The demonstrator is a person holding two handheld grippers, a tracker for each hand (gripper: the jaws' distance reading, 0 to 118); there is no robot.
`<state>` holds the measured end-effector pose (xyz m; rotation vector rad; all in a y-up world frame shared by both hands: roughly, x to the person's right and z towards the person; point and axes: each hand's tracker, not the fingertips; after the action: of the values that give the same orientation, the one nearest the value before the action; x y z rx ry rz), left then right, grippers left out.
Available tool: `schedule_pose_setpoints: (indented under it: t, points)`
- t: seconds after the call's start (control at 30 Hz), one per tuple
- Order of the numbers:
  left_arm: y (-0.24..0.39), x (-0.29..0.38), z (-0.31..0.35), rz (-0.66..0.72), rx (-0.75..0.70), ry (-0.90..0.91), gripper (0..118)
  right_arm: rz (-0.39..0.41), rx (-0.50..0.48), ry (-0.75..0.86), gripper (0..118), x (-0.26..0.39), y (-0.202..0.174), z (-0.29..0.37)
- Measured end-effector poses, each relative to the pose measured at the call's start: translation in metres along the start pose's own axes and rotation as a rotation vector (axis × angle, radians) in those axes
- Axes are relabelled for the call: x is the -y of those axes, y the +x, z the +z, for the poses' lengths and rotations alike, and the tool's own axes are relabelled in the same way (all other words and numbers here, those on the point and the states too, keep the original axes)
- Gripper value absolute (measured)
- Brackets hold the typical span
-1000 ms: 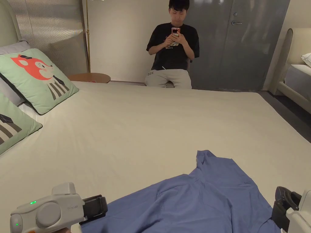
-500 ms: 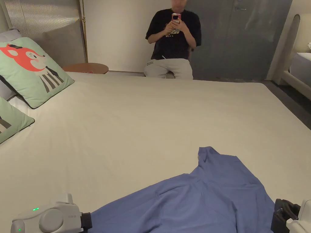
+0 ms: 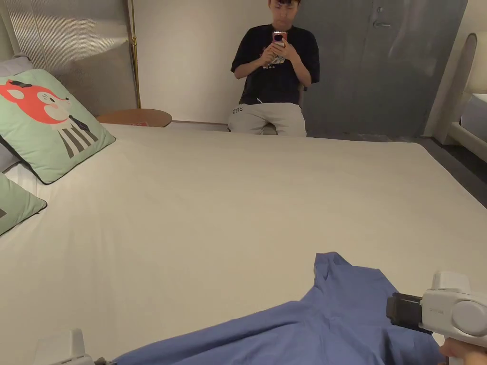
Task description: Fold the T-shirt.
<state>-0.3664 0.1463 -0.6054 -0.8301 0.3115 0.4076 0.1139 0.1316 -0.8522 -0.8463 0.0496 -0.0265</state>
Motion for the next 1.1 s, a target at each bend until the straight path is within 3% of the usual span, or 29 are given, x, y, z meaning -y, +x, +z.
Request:
schedule_pose_setpoints:
  t: [0.17,0.3,0.33,0.37,0.4,0.5,0.57,0.73,1.1]
  points:
    - [0.000,0.000,0.003,-0.013,-0.006,0.006,5,-0.008,0.070,-0.157,103,-0.001,0.001,-0.053]
    - [0.001,-0.002,0.005,-0.025,-0.009,0.009,5,-0.012,0.056,-0.111,82,0.007,0.003,-0.053]
    - [0.001,-0.002,0.005,-0.028,-0.008,0.009,5,0.012,0.014,-0.086,66,0.007,0.003,-0.048]
    - [0.001,-0.003,0.005,-0.030,-0.009,0.008,5,0.030,0.007,-0.070,42,0.009,-0.001,-0.038]
    - [0.003,-0.003,0.005,-0.035,-0.010,0.009,5,0.055,0.018,-0.060,4,0.009,-0.002,-0.032]
    - [0.007,-0.002,0.013,-0.057,-0.018,0.023,5,0.122,0.014,0.018,4,0.012,0.000,-0.010]
    - [0.007,-0.002,0.021,-0.056,-0.006,0.038,5,0.114,0.010,0.082,4,0.013,0.005,0.016]
    - [0.004,-0.002,0.051,-0.052,0.009,0.086,3,0.000,-0.068,0.255,4,0.028,0.023,0.096]
    - [0.010,0.006,0.149,-0.068,0.117,0.306,3,-0.047,-0.126,0.582,3,0.088,0.013,0.269]
